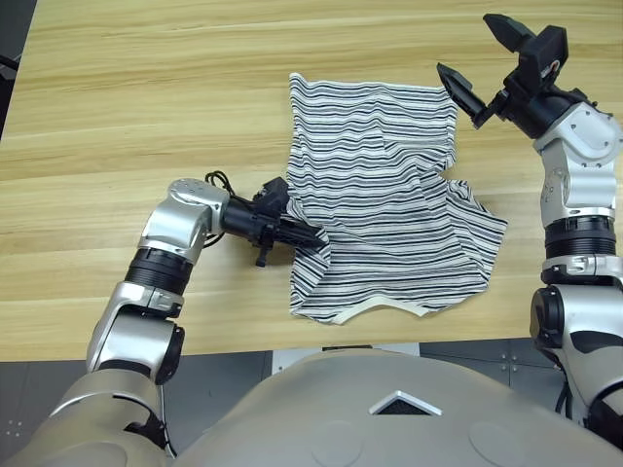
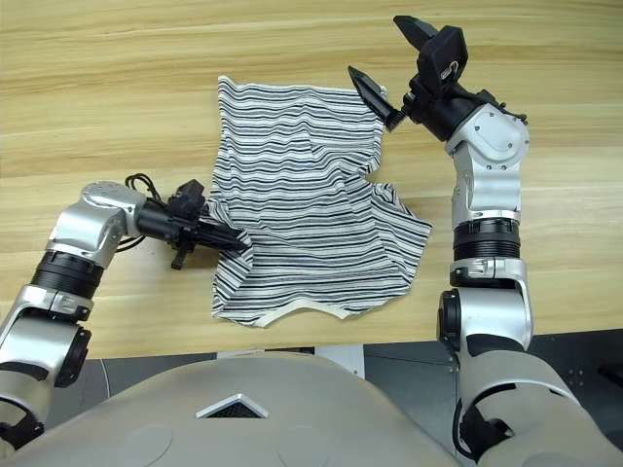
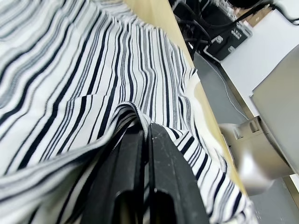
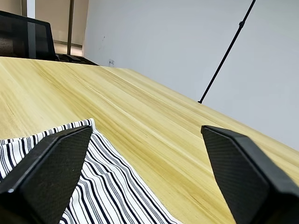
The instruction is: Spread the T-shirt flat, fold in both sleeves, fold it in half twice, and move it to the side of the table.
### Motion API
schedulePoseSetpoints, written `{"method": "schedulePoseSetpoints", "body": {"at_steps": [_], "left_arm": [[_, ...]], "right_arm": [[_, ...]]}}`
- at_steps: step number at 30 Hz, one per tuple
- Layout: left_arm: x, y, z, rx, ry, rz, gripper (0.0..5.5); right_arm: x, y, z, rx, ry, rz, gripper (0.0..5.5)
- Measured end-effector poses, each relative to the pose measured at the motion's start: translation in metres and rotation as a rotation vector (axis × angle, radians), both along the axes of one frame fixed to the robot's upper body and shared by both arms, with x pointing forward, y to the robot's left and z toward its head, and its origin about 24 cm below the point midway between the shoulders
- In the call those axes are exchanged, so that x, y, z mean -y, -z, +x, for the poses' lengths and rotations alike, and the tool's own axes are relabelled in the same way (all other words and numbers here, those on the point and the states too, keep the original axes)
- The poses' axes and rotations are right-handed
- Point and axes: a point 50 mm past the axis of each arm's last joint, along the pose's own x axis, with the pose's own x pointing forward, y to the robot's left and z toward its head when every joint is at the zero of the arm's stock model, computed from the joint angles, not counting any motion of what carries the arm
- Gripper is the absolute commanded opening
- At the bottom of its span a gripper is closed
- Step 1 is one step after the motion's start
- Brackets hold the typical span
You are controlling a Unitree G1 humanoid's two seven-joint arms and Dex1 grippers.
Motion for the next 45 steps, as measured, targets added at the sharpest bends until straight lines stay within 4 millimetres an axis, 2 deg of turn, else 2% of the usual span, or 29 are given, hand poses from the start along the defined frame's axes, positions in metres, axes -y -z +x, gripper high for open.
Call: {"method": "schedulePoseSetpoints", "body": {"at_steps": [2, 11, 18, 24, 27, 29, 31, 33, 35, 37, 40, 45], "left_arm": [[0.002, 0.006, -0.001, -0.014, 0.013, 0.024, 0.13], [0.011, 0.010, -0.006, -0.047, 0.072, 0.024, 1.39], [0.021, -0.017, -0.009, -0.004, 0.115, -0.087, 2.46], [0.023, -0.019, -0.015, -0.019, 0.125, -0.101, 3.42], [0.024, -0.028, -0.016, 0.026, 0.125, -0.151, 3.45], [0.020, -0.051, -0.014, 0.124, 0.118, -0.234, 3.45], [0.010, -0.072, -0.016, 0.213, 0.099, -0.303, 3.45], [-0.004, -0.086, -0.018, 0.309, 0.031, -0.345, 3.45], [-0.022, -0.096, -0.014, 0.425, -0.107, -0.347, 3.45], [-0.035, -0.103, -0.005, 0.517, -0.252, -0.335, 3.45], [-0.045, -0.104, 0.010, 0.569, -0.437, -0.328, 3.45], [-0.057, -0.106, 0.024, 0.606, -0.593, -0.304, 3.45]], "right_arm": [[-0.001, 0.000, 0.000, 0.000, -0.003, 0.000, 4.34], [-0.003, 0.001, 0.000, -0.001, -0.009, 0.003, 4.34], [-0.005, 0.003, 0.000, -0.009, -0.015, 0.006, 4.34], [-0.005, 0.005, 0.000, -0.018, -0.015, 0.008, 4.34], [-0.003, 0.007, 0.000, -0.029, -0.012, 0.010, 4.34], [0.008, 0.009, 0.001, -0.095, 0.013, 0.055, 4.34], [0.034, 0.008, 0.005, -0.227, 0.056, 0.151, 4.34], [0.063, 0.006, 0.003, -0.389, 0.027, 0.156, 4.34], [0.091, 0.018, -0.015, -0.591, -0.025, 0.054, 4.34], [0.113, 0.039, -0.037, -0.769, -0.033, -0.024, 4.34], [0.124, 0.057, -0.060, -0.927, -0.103, -0.062, 4.34], [0.123, 0.066, -0.071, -1.021, -0.189, -0.108, 4.34]]}}
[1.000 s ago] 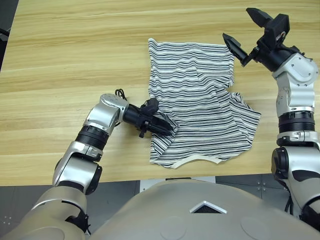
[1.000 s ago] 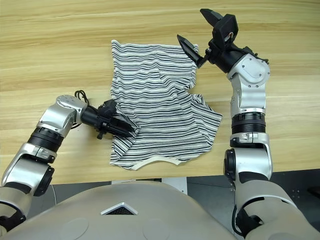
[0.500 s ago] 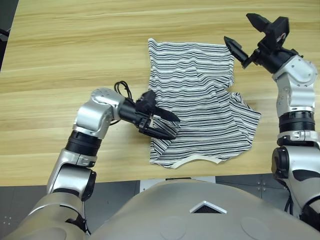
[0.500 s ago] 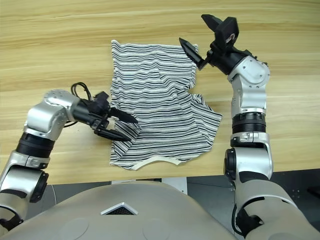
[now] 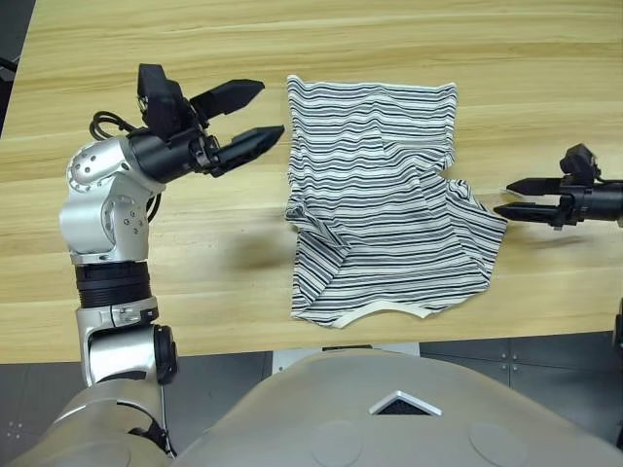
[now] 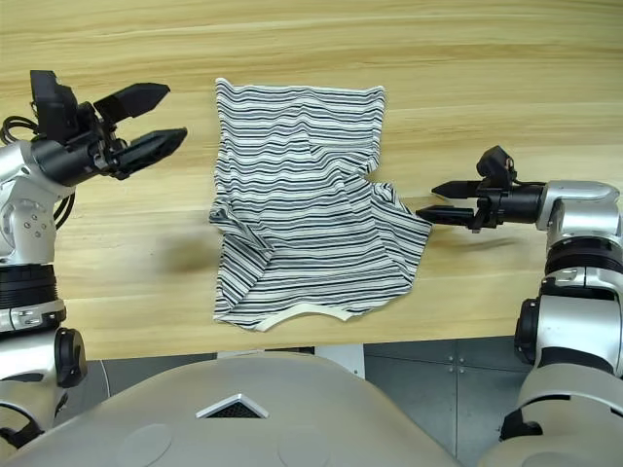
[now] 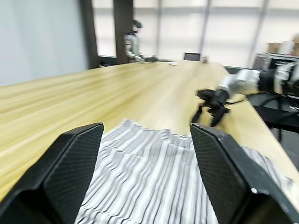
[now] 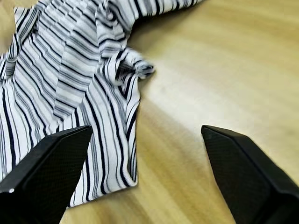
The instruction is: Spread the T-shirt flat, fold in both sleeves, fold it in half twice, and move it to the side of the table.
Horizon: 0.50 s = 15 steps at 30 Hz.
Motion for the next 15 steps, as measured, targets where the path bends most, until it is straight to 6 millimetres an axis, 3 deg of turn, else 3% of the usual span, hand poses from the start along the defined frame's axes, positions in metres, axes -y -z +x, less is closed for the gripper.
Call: {"method": "schedulePoseSetpoints", "body": {"at_steps": [14, 15], "left_arm": [[-0.003, 0.006, -0.002, -0.011, -0.027, -0.001, 3.45], [-0.003, 0.006, -0.002, -0.011, -0.027, -0.001, 3.47]], "right_arm": [[-0.019, 0.009, -0.016, -0.067, -0.185, 0.042, 4.34], [-0.020, 0.009, -0.016, -0.071, -0.187, 0.043, 4.10]]}}
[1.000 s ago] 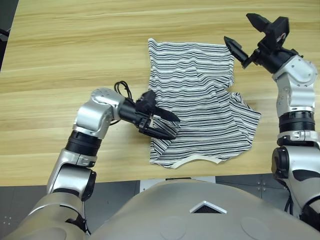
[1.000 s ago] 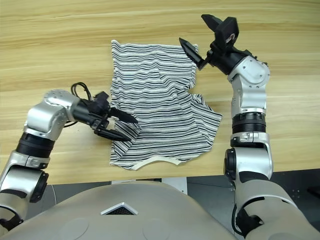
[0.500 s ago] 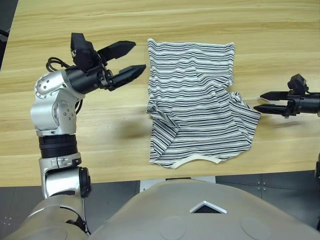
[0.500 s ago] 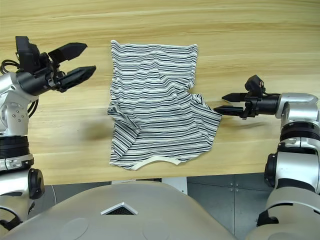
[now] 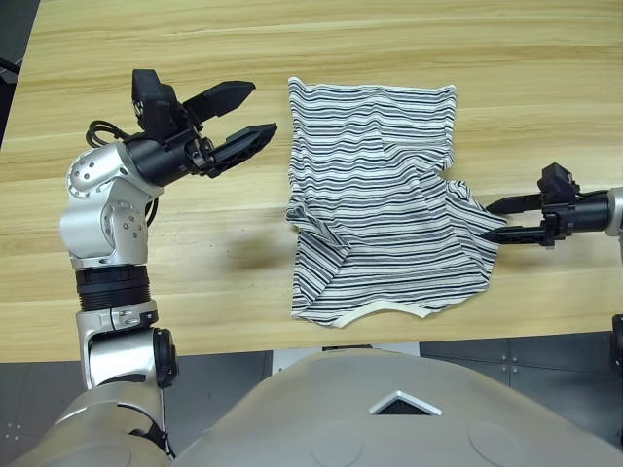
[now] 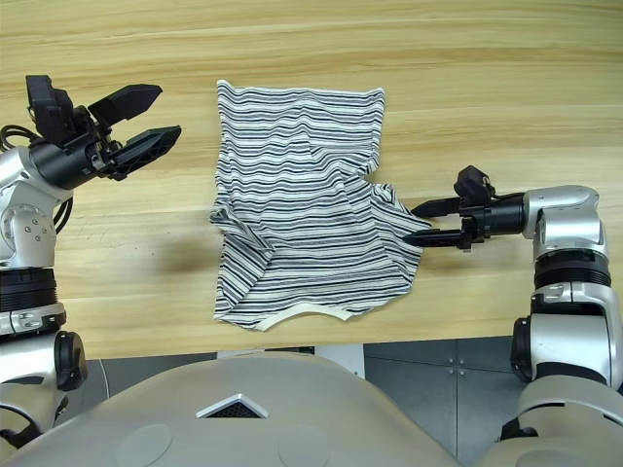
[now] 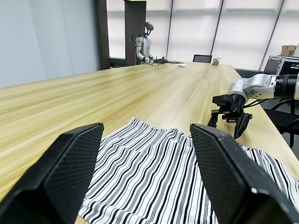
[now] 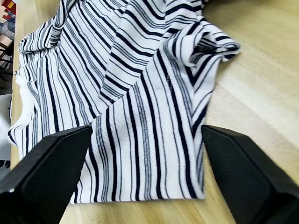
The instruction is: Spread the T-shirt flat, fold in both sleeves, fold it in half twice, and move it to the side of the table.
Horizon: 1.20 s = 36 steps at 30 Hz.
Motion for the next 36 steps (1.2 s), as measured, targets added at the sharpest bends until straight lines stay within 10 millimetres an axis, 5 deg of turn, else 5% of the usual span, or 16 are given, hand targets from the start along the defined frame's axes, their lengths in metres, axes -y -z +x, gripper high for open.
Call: {"method": "schedulePoseSetpoints", "body": {"at_steps": [20, 36], "left_arm": [[0.003, 0.001, 0.003, -0.008, 0.011, 0.000, 3.47], [0.005, 0.001, 0.007, -0.008, 0.019, -0.001, 3.47]], "right_arm": [[0.006, 0.008, -0.001, -0.019, 0.057, -0.039, 0.13], [-0.005, 0.001, 0.001, 0.063, 0.005, -0.060, 0.13]]}}
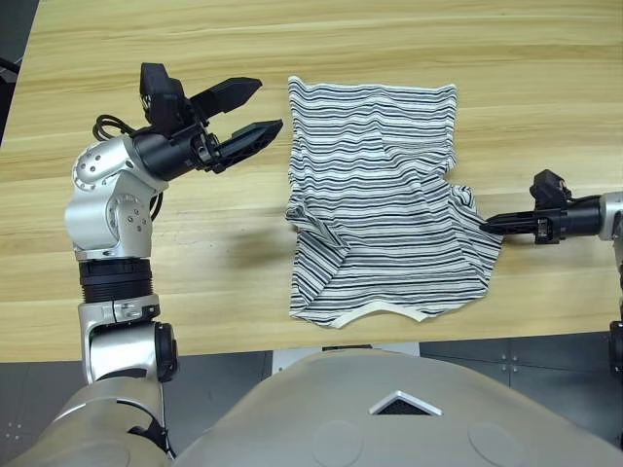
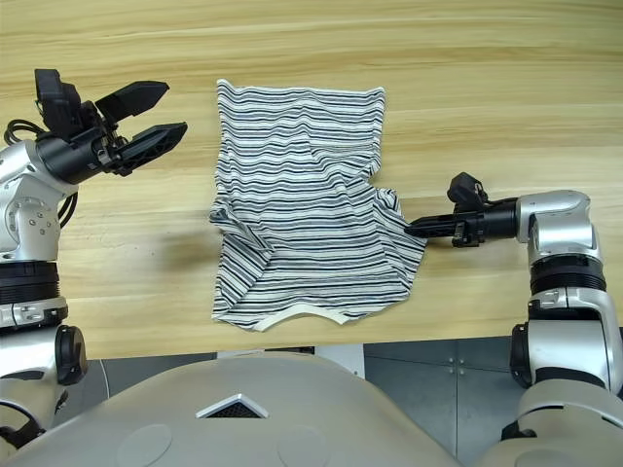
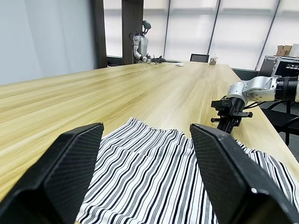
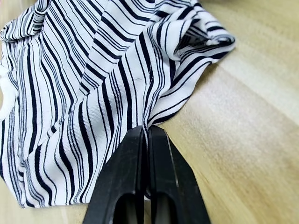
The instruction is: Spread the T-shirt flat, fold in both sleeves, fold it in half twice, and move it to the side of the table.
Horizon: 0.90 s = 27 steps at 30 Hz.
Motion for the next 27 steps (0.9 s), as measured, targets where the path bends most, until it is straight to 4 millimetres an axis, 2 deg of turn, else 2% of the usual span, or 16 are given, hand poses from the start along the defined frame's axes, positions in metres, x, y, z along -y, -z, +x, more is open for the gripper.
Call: {"method": "schedulePoseSetpoints", "body": {"at_steps": [2, 4, 9, 14, 20, 25, 27], "left_arm": [[0.001, 0.000, 0.000, -0.001, 0.003, 0.000, 3.47], [0.001, 0.000, 0.000, 0.000, 0.005, 0.000, 3.47], [0.006, 0.000, 0.002, 0.005, 0.017, -0.007, 3.47], [0.008, 0.000, 0.004, 0.009, 0.022, -0.004, 3.47], [0.009, -0.002, 0.006, 0.015, 0.027, -0.005, 3.47], [0.010, -0.002, 0.006, 0.016, 0.028, -0.005, 3.47], [0.009, -0.002, 0.006, 0.022, 0.027, -0.004, 3.47]], "right_arm": [[-0.004, -0.008, 0.001, 0.043, -0.019, 0.006, 0.13], [-0.005, -0.026, 0.006, 0.117, -0.045, -0.003, 0.13], [-0.010, -0.045, 0.008, 0.217, -0.080, -0.033, 0.13], [-0.012, -0.062, 0.001, 0.281, -0.105, -0.034, 0.13], [-0.034, -0.073, -0.009, 0.345, -0.192, -0.005, 0.13], [-0.051, -0.084, -0.007, 0.424, -0.229, -0.012, 0.13], [-0.065, -0.086, -0.006, 0.451, -0.267, 0.005, 0.13]]}}
